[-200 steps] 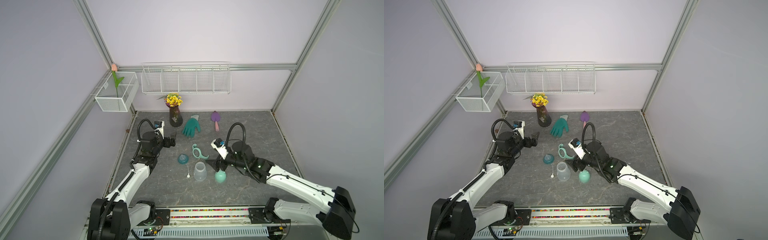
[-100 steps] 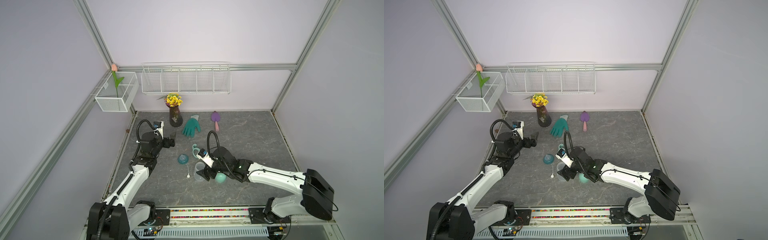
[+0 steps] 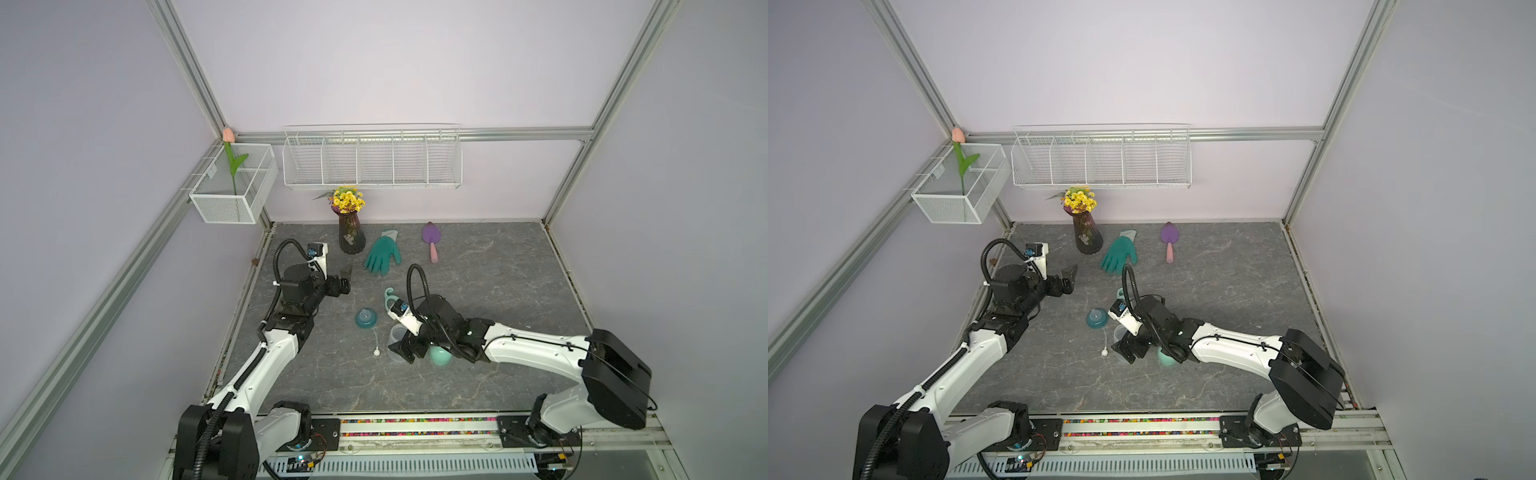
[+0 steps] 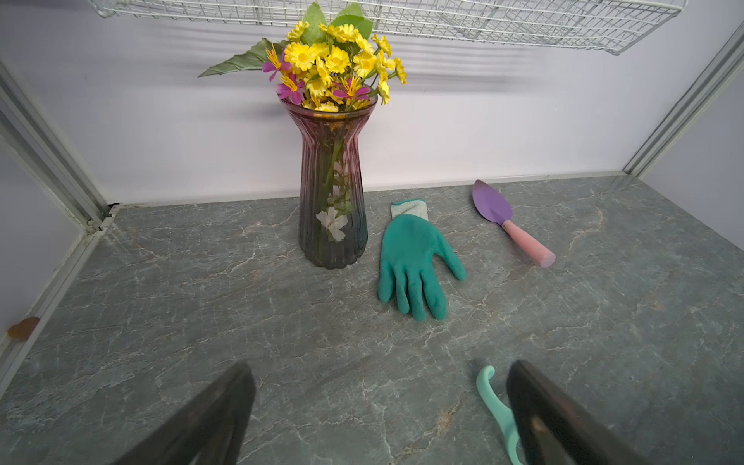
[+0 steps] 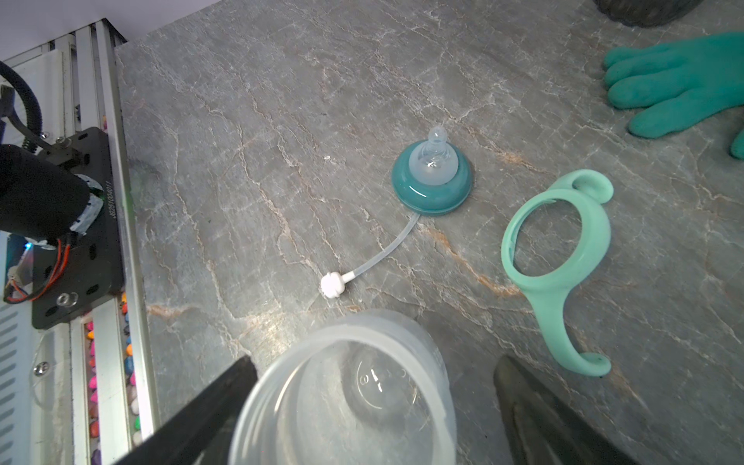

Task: Assemble the baby bottles
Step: Pick up the baby bottle from the center of the board.

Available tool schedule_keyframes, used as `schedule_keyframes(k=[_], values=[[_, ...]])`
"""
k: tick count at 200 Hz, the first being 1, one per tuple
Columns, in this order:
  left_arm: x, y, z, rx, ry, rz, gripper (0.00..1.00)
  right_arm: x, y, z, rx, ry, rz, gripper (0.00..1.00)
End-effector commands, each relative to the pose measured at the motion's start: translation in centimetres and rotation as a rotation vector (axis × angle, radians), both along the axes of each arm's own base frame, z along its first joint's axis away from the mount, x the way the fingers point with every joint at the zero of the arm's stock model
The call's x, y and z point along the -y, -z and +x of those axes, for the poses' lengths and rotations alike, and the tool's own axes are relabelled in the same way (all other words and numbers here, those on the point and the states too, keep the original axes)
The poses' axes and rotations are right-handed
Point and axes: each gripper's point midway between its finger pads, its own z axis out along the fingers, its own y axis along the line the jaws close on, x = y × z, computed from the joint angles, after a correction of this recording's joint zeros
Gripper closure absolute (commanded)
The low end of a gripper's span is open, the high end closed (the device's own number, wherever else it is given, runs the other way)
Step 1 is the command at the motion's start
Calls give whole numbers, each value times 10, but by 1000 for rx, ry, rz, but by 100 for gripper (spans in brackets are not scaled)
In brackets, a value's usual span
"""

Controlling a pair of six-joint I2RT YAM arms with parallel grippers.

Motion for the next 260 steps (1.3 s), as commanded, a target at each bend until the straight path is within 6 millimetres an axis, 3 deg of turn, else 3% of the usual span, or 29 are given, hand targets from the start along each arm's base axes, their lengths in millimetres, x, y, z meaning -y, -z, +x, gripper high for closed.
schedule_keyframes(k=[1,38,80,105,170,205,210,239,260], values=[[3,5,-4,-10,19,5,2,-9,-8,2,17,-8,37,3],[6,6,-5,-9,30,8,2,-7,-3,0,7,-10,27,19],[10,5,-7,-5,48,11,3,-8,7,-3,-23,-15,22,17],[11,5,-8,-5,51,14,3,-8,8,-3,-26,-17,23,22],[17,5,-10,-5,80,18,4,-7,6,-5,-57,-22,40,54],[37,-3,-20,28,206,-9,4,9,-24,11,-48,31,71,58],[42,-6,-24,38,241,-18,4,10,-41,19,-27,48,87,58],[76,-21,-48,101,477,-82,4,50,-87,61,25,184,90,58],[103,-29,-72,114,683,-119,4,64,-128,77,40,203,163,58]])
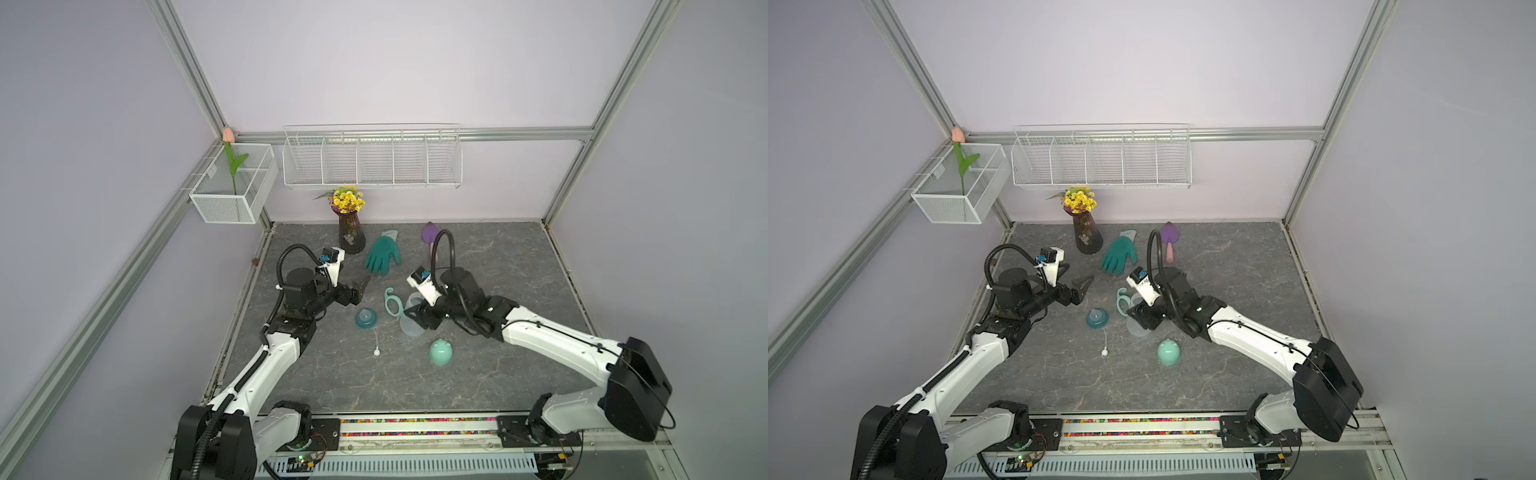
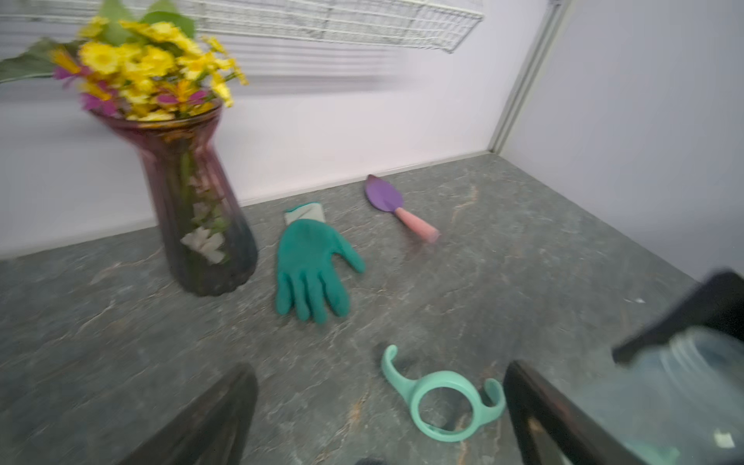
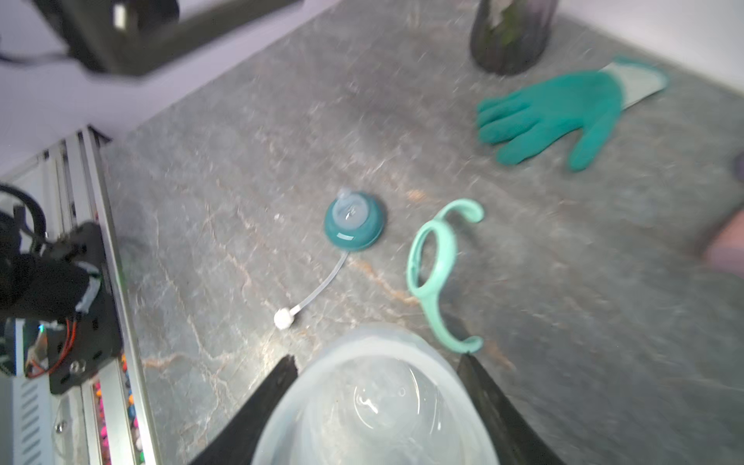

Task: Assemble the baby bottles
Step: Pick up the baby bottle from the center of the board.

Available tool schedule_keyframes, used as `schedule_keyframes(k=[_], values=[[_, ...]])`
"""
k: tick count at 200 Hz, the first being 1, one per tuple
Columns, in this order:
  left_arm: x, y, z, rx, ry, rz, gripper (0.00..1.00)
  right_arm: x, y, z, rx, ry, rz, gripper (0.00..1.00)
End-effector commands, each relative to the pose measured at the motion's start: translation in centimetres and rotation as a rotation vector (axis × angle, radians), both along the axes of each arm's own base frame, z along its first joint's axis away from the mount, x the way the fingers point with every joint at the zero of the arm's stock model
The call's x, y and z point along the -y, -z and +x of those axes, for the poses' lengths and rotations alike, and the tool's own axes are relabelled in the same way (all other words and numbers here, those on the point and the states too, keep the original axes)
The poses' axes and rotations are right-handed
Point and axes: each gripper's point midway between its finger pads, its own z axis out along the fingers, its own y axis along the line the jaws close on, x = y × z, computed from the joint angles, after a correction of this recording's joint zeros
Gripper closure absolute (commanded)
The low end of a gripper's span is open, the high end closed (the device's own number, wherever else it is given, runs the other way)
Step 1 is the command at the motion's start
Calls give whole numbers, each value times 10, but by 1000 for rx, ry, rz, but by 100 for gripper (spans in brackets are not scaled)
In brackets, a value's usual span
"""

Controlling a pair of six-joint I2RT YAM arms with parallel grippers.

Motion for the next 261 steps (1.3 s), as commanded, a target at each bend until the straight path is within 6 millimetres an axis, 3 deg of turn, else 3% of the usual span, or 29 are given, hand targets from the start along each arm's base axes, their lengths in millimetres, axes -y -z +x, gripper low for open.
schedule_keyframes(k=[1,35,65,141,233,261], values=[[40,-20,-36,71,300,-54,4,17,-49,9,34,12,61,58],[81,-18,-71,117,508,38,5,16,-97,18,27,-21,147,59],[97,-14,-76,141,527,139,5,2,-113,16,-22,-77,214,60],[111,-19,-71,173,527,142,5,-26,-130,-1,-122,-201,377,61],[110,-35,-68,212,479,86,8,-46,-121,-1,-171,-231,403,61],[108,-36,-67,223,463,85,13,-46,-121,0,-166,-224,406,61]])
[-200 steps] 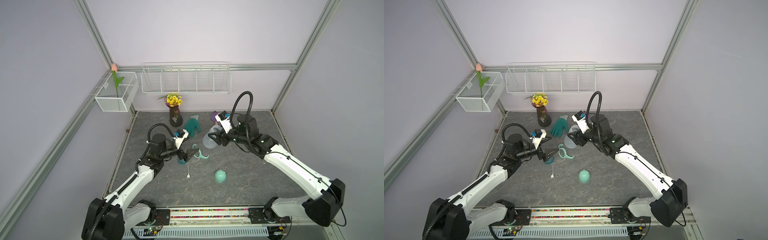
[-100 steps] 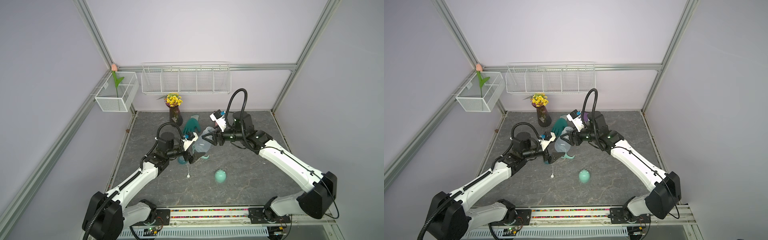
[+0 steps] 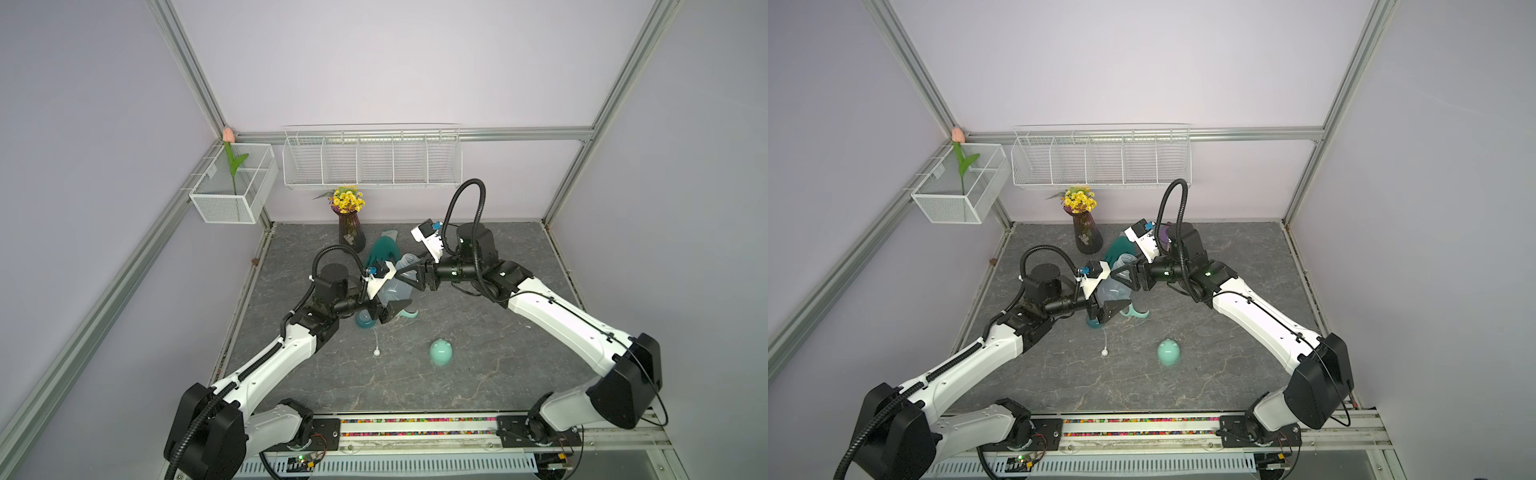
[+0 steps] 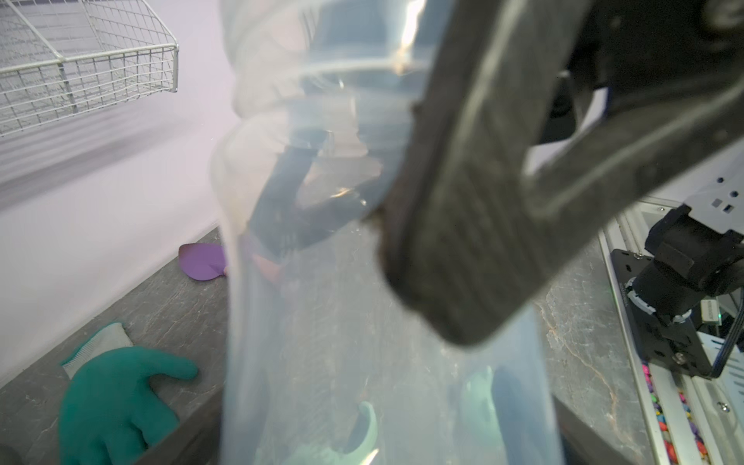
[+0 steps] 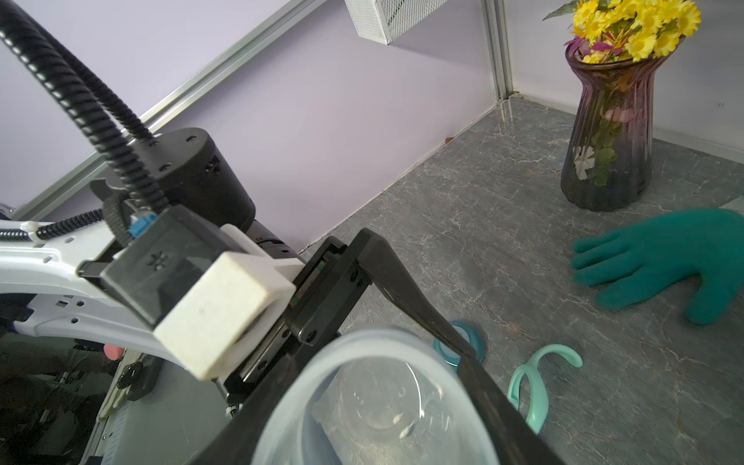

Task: Assemble the baby bottles
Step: Pick up the baby bottle from the center of the board, then pick up the handle at the center of the board.

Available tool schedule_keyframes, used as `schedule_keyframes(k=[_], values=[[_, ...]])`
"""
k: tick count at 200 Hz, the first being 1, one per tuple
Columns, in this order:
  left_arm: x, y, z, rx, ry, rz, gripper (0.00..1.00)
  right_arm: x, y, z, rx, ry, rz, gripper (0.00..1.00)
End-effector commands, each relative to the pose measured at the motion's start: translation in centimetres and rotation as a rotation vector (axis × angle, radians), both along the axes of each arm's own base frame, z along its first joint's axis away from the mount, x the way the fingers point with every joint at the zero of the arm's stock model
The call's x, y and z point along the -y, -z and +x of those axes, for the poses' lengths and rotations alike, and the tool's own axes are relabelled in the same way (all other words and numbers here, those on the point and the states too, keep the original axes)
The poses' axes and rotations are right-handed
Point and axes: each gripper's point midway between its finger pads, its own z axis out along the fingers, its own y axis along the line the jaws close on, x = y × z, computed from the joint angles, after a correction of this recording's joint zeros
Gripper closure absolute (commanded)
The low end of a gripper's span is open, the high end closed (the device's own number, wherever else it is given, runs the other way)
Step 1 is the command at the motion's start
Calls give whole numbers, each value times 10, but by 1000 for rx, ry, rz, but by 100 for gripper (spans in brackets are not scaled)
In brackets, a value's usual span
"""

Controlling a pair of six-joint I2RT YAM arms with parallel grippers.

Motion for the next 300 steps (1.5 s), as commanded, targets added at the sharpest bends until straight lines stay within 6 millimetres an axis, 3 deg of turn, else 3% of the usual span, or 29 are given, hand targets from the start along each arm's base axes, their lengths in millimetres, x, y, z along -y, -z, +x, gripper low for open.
schedule_keyframes(k=[1,54,77,87,92,103,121,159,180,204,221,237,257,300], values=[[-3,-17,3,56,-30,-35,13,-5,-5,-5,-4,-26,29,61],[-4,-15,7,46,-55,-30,38,-5,-7,-4,-1,-16,36,60],[-6,-17,10,37,-76,-30,52,-4,-5,-3,1,-10,23,51],[-6,-18,11,33,-85,-33,57,-3,-5,-2,8,-5,13,38],[-7,-19,11,34,-91,-37,62,-2,-4,-1,14,-1,6,33],[-9,-20,14,33,-117,-43,84,2,-6,-1,36,10,-14,26],[-16,-19,21,31,-176,-47,100,14,-12,0,93,43,-40,19],[-40,-23,34,41,-354,-63,100,44,-16,-4,265,125,-131,18],[-56,-26,40,47,-454,-66,100,54,18,-7,379,142,-268,22],[-76,-27,49,7,-552,-80,100,60,87,2,496,197,-505,24],[-94,-25,60,-50,-650,-109,100,54,140,5,551,175,-676,25],[-107,-20,66,-77,-709,-116,100,46,177,8,559,151,-768,26],[-116,-17,66,-58,-751,-108,100,35,203,8,549,122,-764,26],[-135,-17,59,-28,-816,-127,100,34,226,21,586,152,-814,29]])
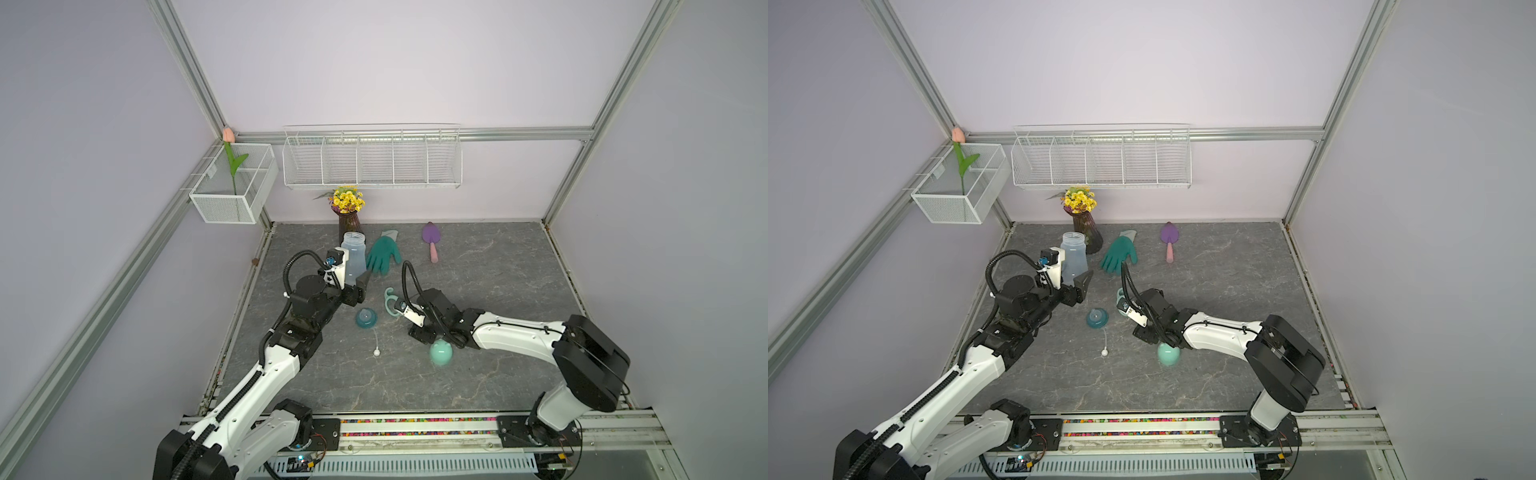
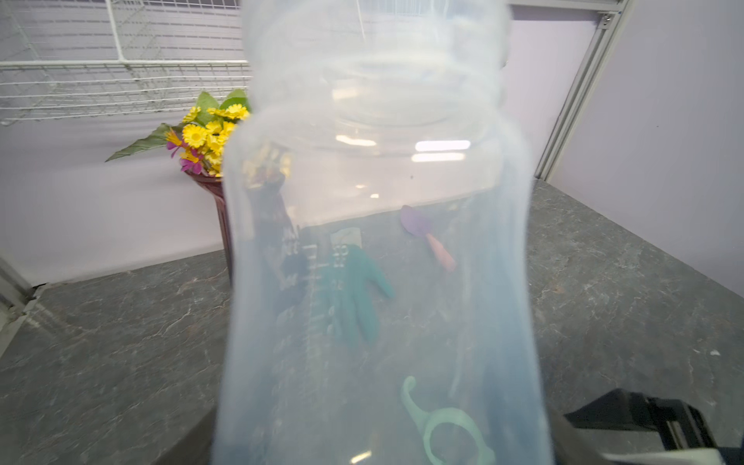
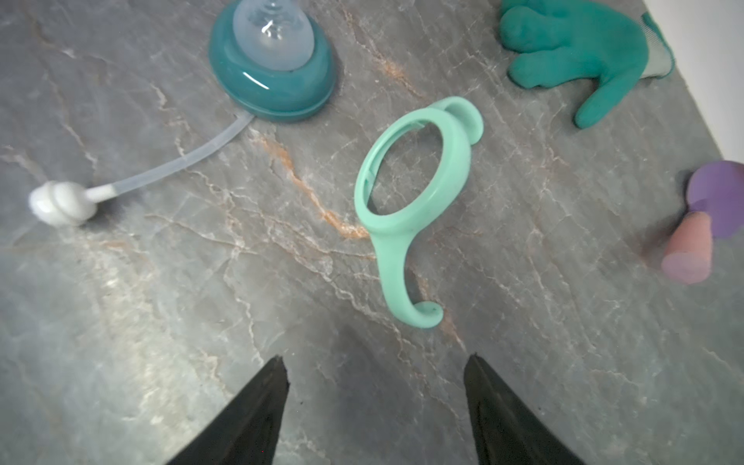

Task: Assemble the baby bottles
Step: Pick up the handle at the center of the board.

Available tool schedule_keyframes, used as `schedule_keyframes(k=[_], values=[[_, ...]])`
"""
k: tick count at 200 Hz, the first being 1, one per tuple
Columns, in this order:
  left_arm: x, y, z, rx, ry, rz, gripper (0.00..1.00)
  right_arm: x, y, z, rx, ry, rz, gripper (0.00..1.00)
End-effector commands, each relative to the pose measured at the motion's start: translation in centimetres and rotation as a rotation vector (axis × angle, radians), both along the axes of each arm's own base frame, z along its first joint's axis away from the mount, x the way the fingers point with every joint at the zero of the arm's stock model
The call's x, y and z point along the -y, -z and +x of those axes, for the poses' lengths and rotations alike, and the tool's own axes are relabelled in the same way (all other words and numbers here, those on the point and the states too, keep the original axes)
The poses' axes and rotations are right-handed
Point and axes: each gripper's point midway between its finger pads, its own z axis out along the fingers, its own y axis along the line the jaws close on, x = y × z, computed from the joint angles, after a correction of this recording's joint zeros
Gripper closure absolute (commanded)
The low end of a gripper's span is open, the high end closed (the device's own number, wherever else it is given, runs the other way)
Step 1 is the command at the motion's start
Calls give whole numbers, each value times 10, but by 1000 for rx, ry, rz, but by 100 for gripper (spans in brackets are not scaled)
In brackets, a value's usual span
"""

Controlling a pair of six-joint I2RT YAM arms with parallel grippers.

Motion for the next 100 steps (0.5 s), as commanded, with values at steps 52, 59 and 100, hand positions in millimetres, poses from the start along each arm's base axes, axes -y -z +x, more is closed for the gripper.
schedule_keyframes(k=[52,59,100], values=[[-28,-9,-10,72,-112,-42,100,-12,-1,30,212,23,-31,32],[-29,-9,-10,73,-114,-41,100,-13,3,29,206,15,-36,32],[-31,-9,-10,72,-124,-39,100,-23,9,22,189,-1,-16,32]])
